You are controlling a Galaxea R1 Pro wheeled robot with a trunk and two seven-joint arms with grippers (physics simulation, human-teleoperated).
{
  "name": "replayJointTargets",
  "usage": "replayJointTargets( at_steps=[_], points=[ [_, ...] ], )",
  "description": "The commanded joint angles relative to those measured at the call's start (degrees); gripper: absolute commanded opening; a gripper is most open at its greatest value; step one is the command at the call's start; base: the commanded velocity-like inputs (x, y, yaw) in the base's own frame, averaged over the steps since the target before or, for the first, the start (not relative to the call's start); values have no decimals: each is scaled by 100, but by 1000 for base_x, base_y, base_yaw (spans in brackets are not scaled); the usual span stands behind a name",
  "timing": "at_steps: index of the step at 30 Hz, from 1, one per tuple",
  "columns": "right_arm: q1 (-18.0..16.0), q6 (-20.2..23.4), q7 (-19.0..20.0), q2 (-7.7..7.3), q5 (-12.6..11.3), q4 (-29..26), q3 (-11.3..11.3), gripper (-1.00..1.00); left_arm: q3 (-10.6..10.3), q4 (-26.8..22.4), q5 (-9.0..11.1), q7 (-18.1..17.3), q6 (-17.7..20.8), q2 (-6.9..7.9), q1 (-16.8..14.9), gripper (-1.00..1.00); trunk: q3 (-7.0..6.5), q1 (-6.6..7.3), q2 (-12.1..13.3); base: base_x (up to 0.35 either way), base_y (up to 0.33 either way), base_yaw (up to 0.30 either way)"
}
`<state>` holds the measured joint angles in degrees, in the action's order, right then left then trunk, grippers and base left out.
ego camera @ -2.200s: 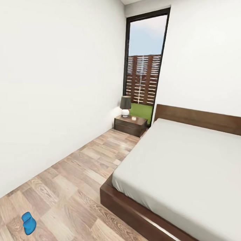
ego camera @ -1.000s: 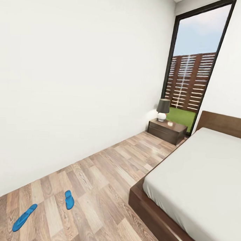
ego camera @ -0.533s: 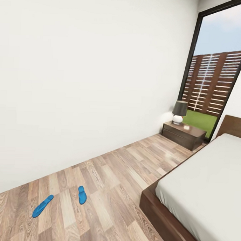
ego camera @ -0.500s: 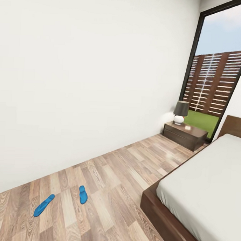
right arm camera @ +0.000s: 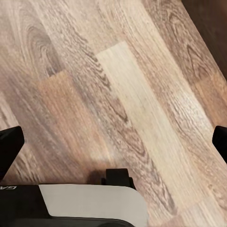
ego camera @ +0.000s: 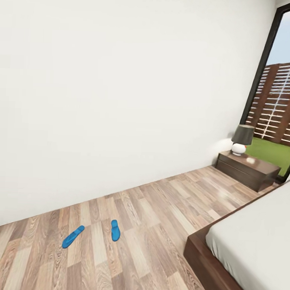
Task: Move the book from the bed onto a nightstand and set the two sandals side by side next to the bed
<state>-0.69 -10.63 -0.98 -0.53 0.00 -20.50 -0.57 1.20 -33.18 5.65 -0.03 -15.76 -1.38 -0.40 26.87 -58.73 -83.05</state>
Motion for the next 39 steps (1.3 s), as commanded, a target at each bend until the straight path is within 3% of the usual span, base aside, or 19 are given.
replayJointTargets(
  at_steps=[1,31,39],
  points=[
    [-2,-18,-8,0,0,2,-5,100,3,4,46,-6,-15,-3,-4,100,6,0,-3,0,0,291],
    [-2,-18,-8,0,-1,5,-6,100,3,4,47,-6,-15,-3,-4,100,6,0,-3,0,0,287],
    [-2,-18,11,-3,8,10,22,100,3,4,48,-6,-15,-3,-4,100,6,0,-3,0,0,83]
  ],
)
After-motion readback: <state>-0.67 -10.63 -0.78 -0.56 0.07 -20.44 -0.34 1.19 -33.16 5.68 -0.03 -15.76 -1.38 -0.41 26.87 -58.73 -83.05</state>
